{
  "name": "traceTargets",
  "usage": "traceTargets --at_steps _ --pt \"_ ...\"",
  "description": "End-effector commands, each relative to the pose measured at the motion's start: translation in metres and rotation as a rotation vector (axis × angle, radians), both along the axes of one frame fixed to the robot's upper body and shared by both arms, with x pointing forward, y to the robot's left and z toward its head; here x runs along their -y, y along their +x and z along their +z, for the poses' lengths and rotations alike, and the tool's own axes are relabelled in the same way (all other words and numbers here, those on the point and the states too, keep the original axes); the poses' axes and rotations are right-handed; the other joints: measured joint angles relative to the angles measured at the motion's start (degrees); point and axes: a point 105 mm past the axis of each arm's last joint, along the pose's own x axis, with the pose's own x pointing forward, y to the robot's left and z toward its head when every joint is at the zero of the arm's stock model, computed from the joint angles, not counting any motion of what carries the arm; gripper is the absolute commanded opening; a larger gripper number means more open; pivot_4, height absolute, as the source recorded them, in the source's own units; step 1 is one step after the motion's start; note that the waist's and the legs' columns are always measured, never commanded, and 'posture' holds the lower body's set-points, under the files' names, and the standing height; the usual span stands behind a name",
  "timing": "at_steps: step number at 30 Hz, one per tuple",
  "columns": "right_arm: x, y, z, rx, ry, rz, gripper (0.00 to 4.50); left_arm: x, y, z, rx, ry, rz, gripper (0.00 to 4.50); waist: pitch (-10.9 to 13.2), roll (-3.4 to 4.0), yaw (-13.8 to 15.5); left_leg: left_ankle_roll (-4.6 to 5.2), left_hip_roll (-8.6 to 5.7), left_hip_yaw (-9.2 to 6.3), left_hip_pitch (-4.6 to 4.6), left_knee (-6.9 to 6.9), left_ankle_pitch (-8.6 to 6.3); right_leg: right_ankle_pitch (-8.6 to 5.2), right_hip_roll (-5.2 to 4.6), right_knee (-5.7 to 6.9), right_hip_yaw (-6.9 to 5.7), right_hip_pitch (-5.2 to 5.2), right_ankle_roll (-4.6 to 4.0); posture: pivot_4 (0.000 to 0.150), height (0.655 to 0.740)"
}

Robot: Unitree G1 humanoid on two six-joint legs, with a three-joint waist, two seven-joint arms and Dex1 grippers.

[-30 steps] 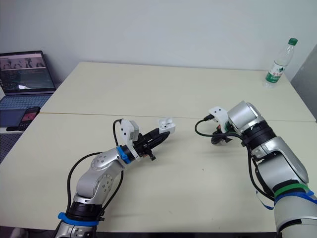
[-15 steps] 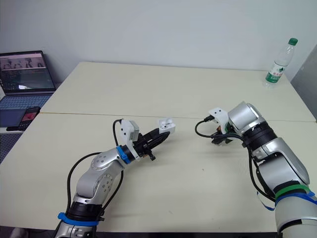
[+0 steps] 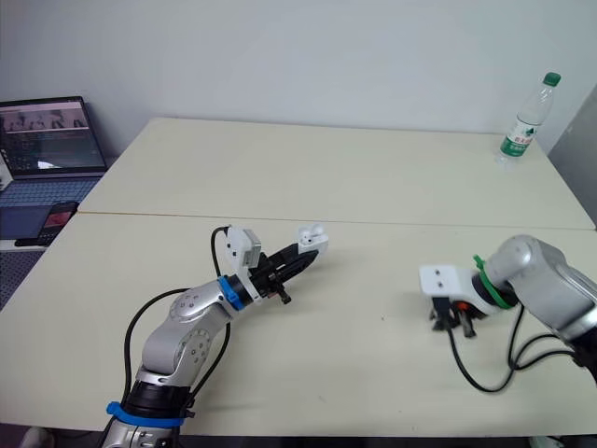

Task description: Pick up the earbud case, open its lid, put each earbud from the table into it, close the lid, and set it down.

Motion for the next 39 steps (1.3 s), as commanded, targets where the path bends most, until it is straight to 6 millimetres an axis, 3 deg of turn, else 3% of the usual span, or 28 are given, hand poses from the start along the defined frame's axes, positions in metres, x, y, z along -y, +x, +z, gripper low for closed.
traceTargets --at_steps 1,9,13,19,28,33,39 --pt "0.0 0.005 0.005 0.137 0.003 0.127 0.37 0.003 -0.003 0.013 0.061 -0.013 -0.013 0.77 0.0 0.0 0.0 0.0 0.0 0.05 0.06 0.0 0.0 0.0 0.01 0.02 0.02 0.02 0.0 0.15 0.7389" --pt "0.008 0.011 -0.011 0.221 -0.005 0.245 0.37 0.003 -0.002 0.013 0.065 -0.009 -0.019 0.77 0.0 -0.03 0.1 -0.02 -0.04 0.13 0.74 -0.02 0.01 -0.02 0.0 -0.05 0.13 0.74 0.02 0.15 0.7389" --pt "0.014 0.007 -0.01 0.189 -0.048 0.241 1.69 0.002 -0.002 0.013 0.065 -0.006 -0.02 0.77 0.0 -0.03 0.2 -0.02 -0.02 0.09 0.75 -0.01 0.01 -0.01 -0.01 -0.03 0.19 0.74 0.01 0.15 0.7389" --pt "0.021 0.008 0.004 0.161 -0.159 0.081 3.85 0.001 -0.002 0.012 0.063 -0.004 -0.02 0.77 0.0 -0.02 0.2 -0.02 0.0 0.02 0.73 -0.02 0.01 -0.01 -0.02 -0.02 0.22 0.75 0.0 0.15 0.7389" --pt "0.0 -0.005 0.005 0.046 -0.166 -0.283 3.85 0.004 -0.002 0.008 0.07 0.014 -0.034 0.77 0.0 -0.01 0.2 -0.03 0.0 -0.01 0.73 -0.02 0.01 -0.01 -0.07 -0.01 0.17 0.74 -0.01 0.15 0.7389" --pt "-0.015 0.001 0.003 0.077 -0.146 -0.307 3.85 0.003 -0.003 0.007 0.066 0.015 -0.032 0.77 0.0 -0.01 0.2 -0.03 -0.04 0.0 0.71 -0.02 0.01 -0.01 -0.08 -0.02 0.16 0.73 -0.01 0.15 0.7389" --pt "-0.014 -0.001 -0.003 0.089 -0.185 -0.233 3.85 0.003 -0.003 0.006 0.078 0.033 -0.037 0.77 0.0 -0.01 0.2 -0.03 -0.05 -0.01 0.68 -0.03 0.0 -0.01 -0.08 -0.04 0.15 0.72 0.0 0.15 0.7389"
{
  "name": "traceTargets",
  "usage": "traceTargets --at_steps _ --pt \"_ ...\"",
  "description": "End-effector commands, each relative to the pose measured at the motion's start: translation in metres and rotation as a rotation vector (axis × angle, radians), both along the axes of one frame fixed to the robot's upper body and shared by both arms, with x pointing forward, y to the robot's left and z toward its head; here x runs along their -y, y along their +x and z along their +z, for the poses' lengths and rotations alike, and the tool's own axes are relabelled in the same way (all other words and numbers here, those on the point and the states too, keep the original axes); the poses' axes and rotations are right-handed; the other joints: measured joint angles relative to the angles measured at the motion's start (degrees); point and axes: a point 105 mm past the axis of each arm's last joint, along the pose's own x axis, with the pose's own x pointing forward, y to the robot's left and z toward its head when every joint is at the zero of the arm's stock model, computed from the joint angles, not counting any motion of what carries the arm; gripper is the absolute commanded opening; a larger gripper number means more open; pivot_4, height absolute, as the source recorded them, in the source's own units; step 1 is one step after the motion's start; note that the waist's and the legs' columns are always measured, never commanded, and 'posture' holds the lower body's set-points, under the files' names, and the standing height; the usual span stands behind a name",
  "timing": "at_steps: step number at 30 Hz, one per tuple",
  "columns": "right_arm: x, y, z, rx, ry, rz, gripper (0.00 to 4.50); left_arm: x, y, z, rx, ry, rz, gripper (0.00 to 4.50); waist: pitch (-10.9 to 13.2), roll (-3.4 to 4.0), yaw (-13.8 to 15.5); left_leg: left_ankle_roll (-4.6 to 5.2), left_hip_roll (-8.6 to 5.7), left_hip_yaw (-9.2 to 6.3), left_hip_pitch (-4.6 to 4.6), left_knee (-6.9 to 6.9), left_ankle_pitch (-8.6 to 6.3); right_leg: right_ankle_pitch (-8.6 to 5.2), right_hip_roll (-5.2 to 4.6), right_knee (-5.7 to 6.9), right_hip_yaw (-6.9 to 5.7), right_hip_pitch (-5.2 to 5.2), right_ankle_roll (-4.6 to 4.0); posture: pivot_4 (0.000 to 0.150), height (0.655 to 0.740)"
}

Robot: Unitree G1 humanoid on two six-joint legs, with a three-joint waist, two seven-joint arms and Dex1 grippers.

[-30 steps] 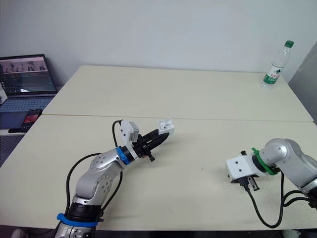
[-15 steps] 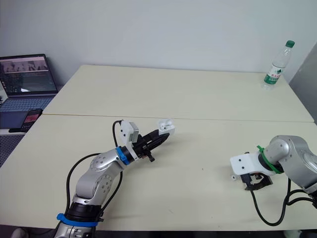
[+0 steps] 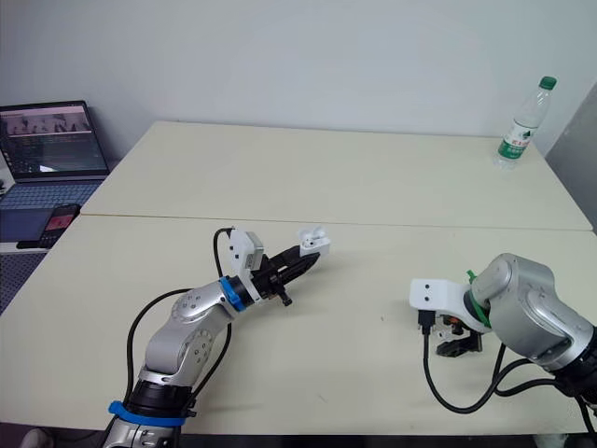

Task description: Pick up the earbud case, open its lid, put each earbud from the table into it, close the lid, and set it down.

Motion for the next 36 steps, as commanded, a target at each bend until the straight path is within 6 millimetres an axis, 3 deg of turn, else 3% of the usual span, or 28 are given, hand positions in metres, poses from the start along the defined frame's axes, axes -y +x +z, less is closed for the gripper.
traceTargets --at_steps 1,6,8,11,22,26,36 --pt "0.0003 -0.0008 0.0058 0.033 -0.033 0.08 3.85 0.0019 -0.003 0.0104 0.062 0.009 -0.021 0.77 0.0 0.0 0.0 0.0 0.0 0.0 0.0 0.0 0.0 0.0 0.0 0.0 0.0 0.0 0.0 0.15 0.7389" --pt "0.0006 -0.0011 0.005 0.036 -0.031 0.09 3.69 0.0014 -0.0041 0.0094 0.063 0.012 -0.02 0.77 0.0 0.0 -0.1 0.0 0.01 0.02 0.02 0.0 0.0 0.0 0.01 0.0 -0.04 0.0 0.01 0.15 0.7389" --pt "-0.0002 0.0003 0.0052 0.045 -0.027 0.094 3.28 0.0011 -0.0045 0.0093 0.063 0.013 -0.02 0.77 0.0 0.0 -0.1 0.0 0.02 0.01 0.02 0.0 0.0 0.0 0.01 0.01 -0.03 0.0 0.01 0.15 0.7389" --pt "0.0001 0.0027 0.0061 0.054 -0.026 0.082 2.21 0.0009 -0.0044 0.0093 0.063 0.013 -0.02 0.77 0.0 0.0 -0.1 0.0 0.02 0.0 0.02 0.0 0.0 0.0 0.01 0.01 -0.03 0.0 0.0 0.15 0.7389" --pt "0.0024 0.0035 0.0042 0.049 -0.034 0.081 2.21 0.0012 -0.0034 0.01 0.063 0.013 -0.018 0.77 0.0 0.0 -0.1 0.0 0.02 0.01 0.01 0.0 0.0 0.0 0.01 0.0 -0.03 0.0 0.0 0.15 0.7389" --pt "0.0017 0.0042 0.0038 0.049 -0.029 0.084 0.9 0.0009 -0.0034 0.0102 0.063 0.014 -0.017 0.77 0.0 0.0 0.0 0.0 0.02 0.0 0.01 0.0 0.0 0.0 0.01 0.0 -0.03 0.0 0.01 0.15 0.7389" --pt "0.0032 0.003 0.0039 0.043 -0.035 0.102 0.9 0.0011 -0.0042 0.0107 0.063 0.013 -0.018 0.77 0.0 0.0 0.0 0.0 0.02 0.01 0.01 0.0 0.0 0.0 0.01 0.0 -0.03 0.0 0.01 0.15 0.7389"
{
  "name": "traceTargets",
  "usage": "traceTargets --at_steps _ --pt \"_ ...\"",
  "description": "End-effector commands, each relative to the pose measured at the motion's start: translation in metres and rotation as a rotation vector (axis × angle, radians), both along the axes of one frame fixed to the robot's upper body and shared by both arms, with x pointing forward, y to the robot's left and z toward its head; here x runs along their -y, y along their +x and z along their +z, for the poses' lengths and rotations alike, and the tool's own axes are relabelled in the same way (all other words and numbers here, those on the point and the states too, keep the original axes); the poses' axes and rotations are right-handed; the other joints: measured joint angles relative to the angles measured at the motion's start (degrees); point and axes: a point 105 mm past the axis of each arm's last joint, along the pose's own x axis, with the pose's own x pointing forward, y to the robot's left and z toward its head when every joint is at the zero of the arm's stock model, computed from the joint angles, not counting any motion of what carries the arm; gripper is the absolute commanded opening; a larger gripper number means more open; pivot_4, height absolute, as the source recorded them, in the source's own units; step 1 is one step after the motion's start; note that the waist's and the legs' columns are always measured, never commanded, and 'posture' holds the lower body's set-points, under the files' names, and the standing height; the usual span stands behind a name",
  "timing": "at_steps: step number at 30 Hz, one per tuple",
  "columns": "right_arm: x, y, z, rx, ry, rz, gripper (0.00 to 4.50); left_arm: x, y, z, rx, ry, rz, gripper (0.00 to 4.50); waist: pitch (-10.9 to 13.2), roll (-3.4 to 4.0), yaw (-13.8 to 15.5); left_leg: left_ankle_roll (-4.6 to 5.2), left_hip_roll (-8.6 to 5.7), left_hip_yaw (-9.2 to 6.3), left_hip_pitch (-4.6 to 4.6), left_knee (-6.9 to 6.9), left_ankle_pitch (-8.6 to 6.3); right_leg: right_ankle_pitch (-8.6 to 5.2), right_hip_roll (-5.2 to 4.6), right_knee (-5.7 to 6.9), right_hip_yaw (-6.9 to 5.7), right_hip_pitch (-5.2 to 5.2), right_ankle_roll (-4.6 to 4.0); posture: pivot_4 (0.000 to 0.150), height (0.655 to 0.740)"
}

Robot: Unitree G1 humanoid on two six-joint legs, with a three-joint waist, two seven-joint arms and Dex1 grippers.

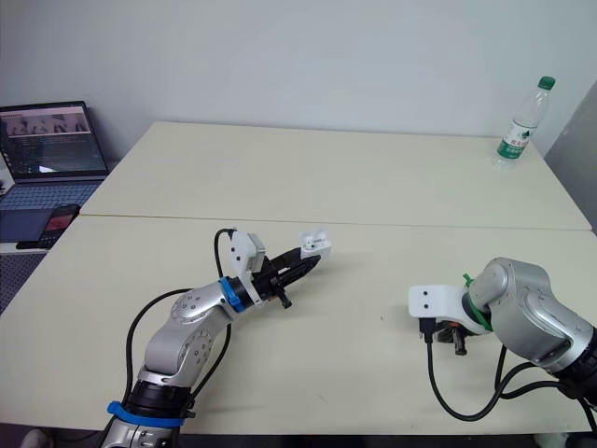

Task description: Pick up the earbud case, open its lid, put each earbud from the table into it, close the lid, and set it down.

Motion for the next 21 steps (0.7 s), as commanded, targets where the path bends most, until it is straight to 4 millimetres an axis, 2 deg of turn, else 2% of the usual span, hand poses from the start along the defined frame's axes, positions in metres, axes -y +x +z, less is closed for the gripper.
traceTargets --at_steps 1,7,21 --pt "0.0018 -0.0007 0.0062 0.008 -0.011 0.03 0.9 0.0009 -0.0026 0.0127 0.058 -0.009 -0.006 0.77 0.0 0.0 0.0 0.0 0.0 0.0 0.0 0.0 0.0 0.0 0.0 0.0 0.01 0.0 0.0 0.15 0.7389" --pt "0.0013 -0.0064 0.0089 -0.005 -0.012 0.169 0.9 0.0007 -0.0029 0.013 0.058 -0.008 -0.006 0.77 0.0 0.0 0.0 0.0 0.0 0.0 0.0 0.0 0.0 0.0 0.0 -0.01 -0.03 0.0 0.0 0.15 0.7389" --pt "0.0092 0.0019 0.006 0.048 -0.03 0.259 0.9 0.0016 -0.0027 0.0138 0.057 -0.007 -0.011 0.77 0.0 0.0 0.0 0.0 0.0 0.01 0.0 0.0 0.0 0.0 0.0 -0.01 0.02 0.0 0.0 0.15 0.7389"
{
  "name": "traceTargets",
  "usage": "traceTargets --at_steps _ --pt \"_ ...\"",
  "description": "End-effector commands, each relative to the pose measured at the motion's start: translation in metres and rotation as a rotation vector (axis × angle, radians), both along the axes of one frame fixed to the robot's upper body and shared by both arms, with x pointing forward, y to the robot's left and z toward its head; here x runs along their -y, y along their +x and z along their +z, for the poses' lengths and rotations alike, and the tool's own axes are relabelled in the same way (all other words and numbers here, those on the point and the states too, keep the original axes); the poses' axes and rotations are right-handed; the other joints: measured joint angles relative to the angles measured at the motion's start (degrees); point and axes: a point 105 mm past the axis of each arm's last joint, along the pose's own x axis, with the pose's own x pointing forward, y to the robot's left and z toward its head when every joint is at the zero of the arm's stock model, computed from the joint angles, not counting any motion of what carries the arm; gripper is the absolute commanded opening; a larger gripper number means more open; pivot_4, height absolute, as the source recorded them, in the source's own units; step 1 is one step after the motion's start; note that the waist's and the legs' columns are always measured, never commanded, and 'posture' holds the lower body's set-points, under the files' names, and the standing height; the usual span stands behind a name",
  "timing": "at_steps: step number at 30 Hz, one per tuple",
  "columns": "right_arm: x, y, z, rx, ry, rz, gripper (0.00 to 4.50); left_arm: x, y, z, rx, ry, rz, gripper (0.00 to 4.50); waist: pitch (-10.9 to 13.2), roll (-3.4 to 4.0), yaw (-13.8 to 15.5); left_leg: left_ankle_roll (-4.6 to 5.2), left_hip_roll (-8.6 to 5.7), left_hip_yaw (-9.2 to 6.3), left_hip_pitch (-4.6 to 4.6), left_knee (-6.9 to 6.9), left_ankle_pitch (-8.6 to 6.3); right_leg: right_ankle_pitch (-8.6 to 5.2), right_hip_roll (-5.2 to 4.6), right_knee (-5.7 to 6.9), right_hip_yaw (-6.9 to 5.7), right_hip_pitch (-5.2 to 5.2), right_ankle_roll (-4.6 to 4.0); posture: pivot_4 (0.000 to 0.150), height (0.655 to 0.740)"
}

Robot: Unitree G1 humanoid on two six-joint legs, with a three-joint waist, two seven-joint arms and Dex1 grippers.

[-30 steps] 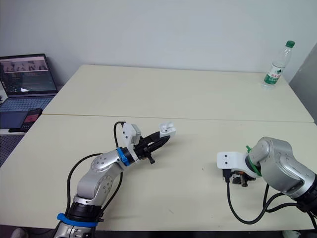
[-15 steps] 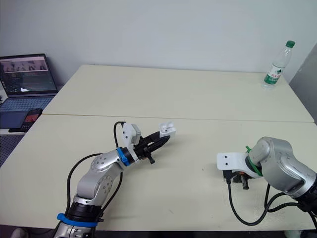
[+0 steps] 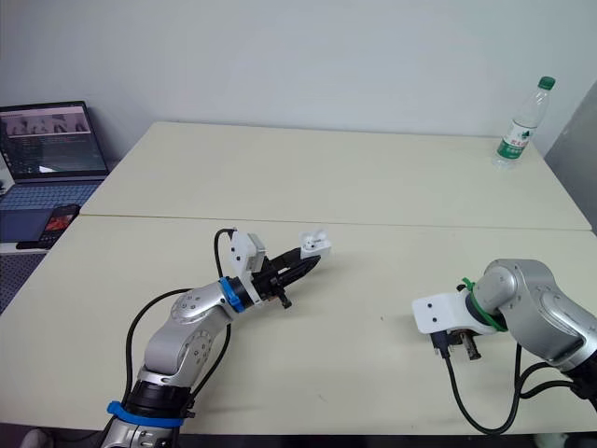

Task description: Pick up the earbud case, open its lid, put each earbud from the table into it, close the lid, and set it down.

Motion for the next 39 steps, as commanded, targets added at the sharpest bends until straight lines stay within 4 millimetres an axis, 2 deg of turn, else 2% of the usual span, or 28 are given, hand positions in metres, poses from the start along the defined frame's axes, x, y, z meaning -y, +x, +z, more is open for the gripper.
traceTargets --at_steps 1,7,10,12,21,26,39 --pt "0.002 0.004 0.008 0.041 0.005 0.019 0.9 0.002 -0.003 0.014 0.059 -0.009 -0.012 0.77 0.0 0.0 0.0 0.0 0.0 0.0 0.0 0.0 0.0 0.0 0.0 0.0 0.0 0.0 0.0 0.15 0.7389" --pt "0.003 -0.002 0.011 0.017 0.02 0.117 0.9 0.002 -0.003 0.014 0.058 -0.007 -0.011 0.77 0.0 0.0 0.0 0.0 0.0 -0.01 0.0 0.0 0.0 0.0 0.0 0.0 -0.01 0.0 0.0 0.15 0.7389" --pt "0.002 0.003 0.012 0.04 0.04 0.168 1.52 0.002 -0.003 0.014 0.058 -0.008 -0.01 0.77 0.0 -0.01 0.0 0.0 0.0 0.03 0.01 0.0 0.0 0.0 0.0 0.0 0.0 0.0 0.0 0.15 0.7389" --pt "0.0 0.003 0.013 0.038 0.068 0.189 2.16 0.002 -0.003 0.014 0.058 -0.008 -0.01 0.77 0.0 -0.01 0.0 0.0 -0.01 0.04 0.01 0.0 0.0 0.0 0.0 0.0 0.0 0.0 0.0 0.15 0.7389" --pt "0.009 0.007 0.014 0.059 0.041 0.318 2.16 0.001 -0.003 0.014 0.056 -0.009 -0.009 0.77 0.0 0.0 0.0 0.0 0.0 0.04 0.02 0.0 0.0 0.0 0.0 0.0 0.02 0.01 0.0 0.15 0.7389" --pt "0.022 0.007 0.012 0.05 -0.039 0.388 2.16 0.001 -0.003 0.013 0.055 -0.008 -0.006 0.77 0.0 0.0 0.0 0.0 0.0 0.03 0.02 0.0 0.0 0.0 0.0 0.01 0.03 0.01 -0.01 0.15 0.7389" --pt "0.018 0.013 0.009 0.086 -0.047 0.506 2.16 0.0 -0.003 0.013 0.053 -0.01 -0.004 0.77 0.0 0.0 0.0 0.0 0.0 0.04 0.04 0.0 0.0 0.01 0.0 0.02 0.05 0.02 -0.01 0.15 0.7389"
